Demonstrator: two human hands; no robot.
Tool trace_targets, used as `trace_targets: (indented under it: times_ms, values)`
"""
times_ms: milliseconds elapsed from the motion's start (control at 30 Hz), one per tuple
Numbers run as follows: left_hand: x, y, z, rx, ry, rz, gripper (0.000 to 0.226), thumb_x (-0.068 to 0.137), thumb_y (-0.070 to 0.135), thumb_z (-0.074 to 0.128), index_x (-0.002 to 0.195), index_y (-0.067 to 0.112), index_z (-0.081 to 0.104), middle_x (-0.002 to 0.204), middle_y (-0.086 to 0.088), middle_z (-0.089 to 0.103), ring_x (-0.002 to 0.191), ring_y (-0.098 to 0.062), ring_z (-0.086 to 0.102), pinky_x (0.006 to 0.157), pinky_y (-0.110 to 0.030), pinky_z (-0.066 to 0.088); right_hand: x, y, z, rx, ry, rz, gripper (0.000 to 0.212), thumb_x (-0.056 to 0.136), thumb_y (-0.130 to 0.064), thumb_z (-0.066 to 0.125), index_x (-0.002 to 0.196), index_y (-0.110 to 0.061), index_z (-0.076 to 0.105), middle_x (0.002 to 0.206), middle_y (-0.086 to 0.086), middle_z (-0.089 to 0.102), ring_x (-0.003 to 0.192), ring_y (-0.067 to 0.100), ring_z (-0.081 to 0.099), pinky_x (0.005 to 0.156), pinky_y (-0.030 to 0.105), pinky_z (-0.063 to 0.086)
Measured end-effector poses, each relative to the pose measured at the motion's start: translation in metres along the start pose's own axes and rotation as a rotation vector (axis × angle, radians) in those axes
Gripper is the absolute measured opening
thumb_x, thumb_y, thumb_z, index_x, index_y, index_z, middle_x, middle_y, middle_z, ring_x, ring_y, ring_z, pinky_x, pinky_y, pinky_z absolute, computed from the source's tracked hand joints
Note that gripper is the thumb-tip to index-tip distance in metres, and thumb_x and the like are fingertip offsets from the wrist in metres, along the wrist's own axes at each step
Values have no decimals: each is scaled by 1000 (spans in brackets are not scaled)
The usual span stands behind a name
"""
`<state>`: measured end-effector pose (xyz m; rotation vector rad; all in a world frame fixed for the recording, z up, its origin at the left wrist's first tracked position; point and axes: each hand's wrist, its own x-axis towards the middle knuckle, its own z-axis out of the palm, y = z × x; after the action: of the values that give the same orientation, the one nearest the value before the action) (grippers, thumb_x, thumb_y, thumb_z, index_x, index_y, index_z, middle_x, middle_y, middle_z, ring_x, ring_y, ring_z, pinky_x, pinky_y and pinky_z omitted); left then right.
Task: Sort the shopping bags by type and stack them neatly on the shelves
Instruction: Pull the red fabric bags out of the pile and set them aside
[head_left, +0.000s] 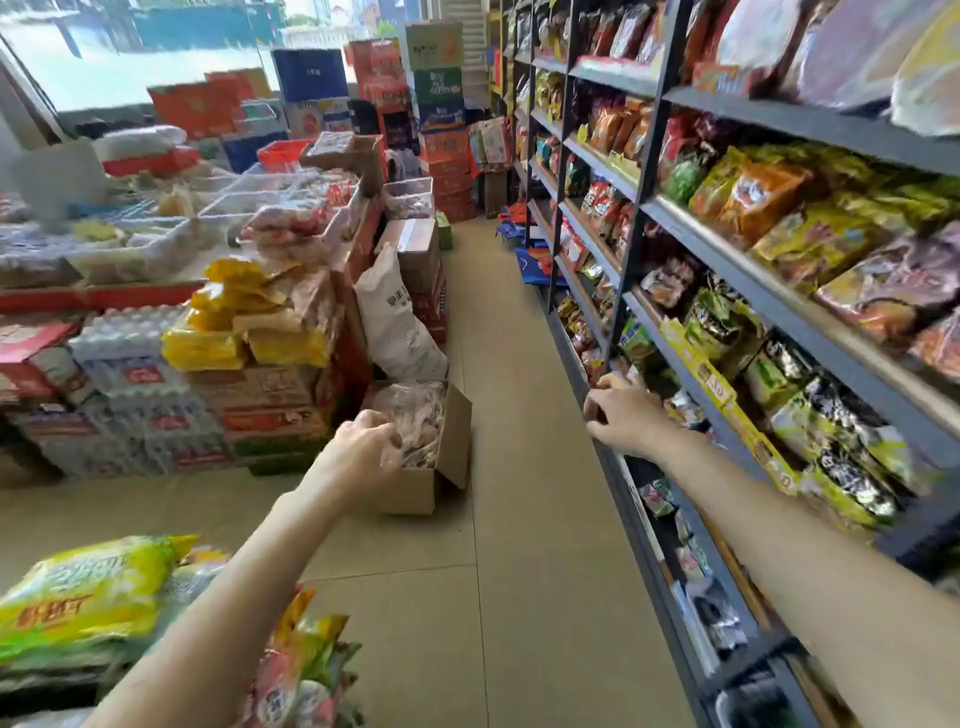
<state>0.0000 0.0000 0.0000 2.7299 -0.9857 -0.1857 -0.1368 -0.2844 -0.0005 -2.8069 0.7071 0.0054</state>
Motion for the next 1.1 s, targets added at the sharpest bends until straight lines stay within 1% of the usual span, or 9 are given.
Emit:
trace_targets:
  times_ms: [100,300,433,533,600,733,867,1000,1100]
  values:
    - [42,-12,25,39,-57,-14,28,93,18,47,116,9,60,136,-9,41,121,-28,42,99,-31,35,38,21,20,-45,-71,-2,23,92,-23,51,111,-15,60,145,6,29,135,29,17,101,41,31]
    - [190,-17,61,39,-80,-118,29,93,16,47,119,8,57,139,-13,34,121,-35,37,99,-38,34,183,79,33,22,51,94,22,90,-24,56,107,-11,61,138,17,32,129,33,24,102,43,31]
    - [305,0,73,93,-244,-123,31,93,19,49,122,10,57,137,-12,39,124,-33,37,103,-39,34,294,109,41,-41,-144,97,31,88,-35,59,110,-13,59,141,16,29,130,36,21,105,43,29]
    - [384,-3,75,81,-214,-122,29,90,20,52,115,9,60,134,-11,42,123,-33,39,101,-42,38,375,119,41,-20,-204,130,37,87,-39,60,110,-11,57,144,19,25,134,37,17,107,43,25]
    - [439,-16,81,82,-160,-165,31,89,25,51,114,9,61,132,-13,46,124,-33,39,99,-43,38,432,118,43,45,-116,125,31,87,-34,60,106,-10,59,144,20,26,135,36,17,107,40,23]
    - [554,-39,96,28,-110,-318,34,91,28,49,120,13,59,135,-12,41,126,-37,33,104,-43,33,551,101,70,310,141,194,14,83,-18,60,92,-9,65,126,16,41,123,37,36,106,40,30]
    - [681,-61,111,-93,-83,-370,31,90,20,48,117,11,61,133,-14,42,122,-36,37,101,-36,33,667,83,87,449,110,197,16,85,-14,59,96,-4,66,128,15,41,122,32,37,105,30,26]
    - [821,-63,103,-221,-97,-386,31,86,17,49,112,10,65,123,-15,54,113,-36,49,95,-35,39,795,102,47,496,257,205,14,85,-7,59,93,1,68,123,20,47,116,32,46,99,27,31]
    - [928,-43,88,-263,-115,-300,29,87,18,50,112,12,64,126,-12,51,115,-35,48,98,-36,39,888,123,5,493,324,273,18,87,-14,59,94,0,68,112,14,55,115,28,46,98,27,30]
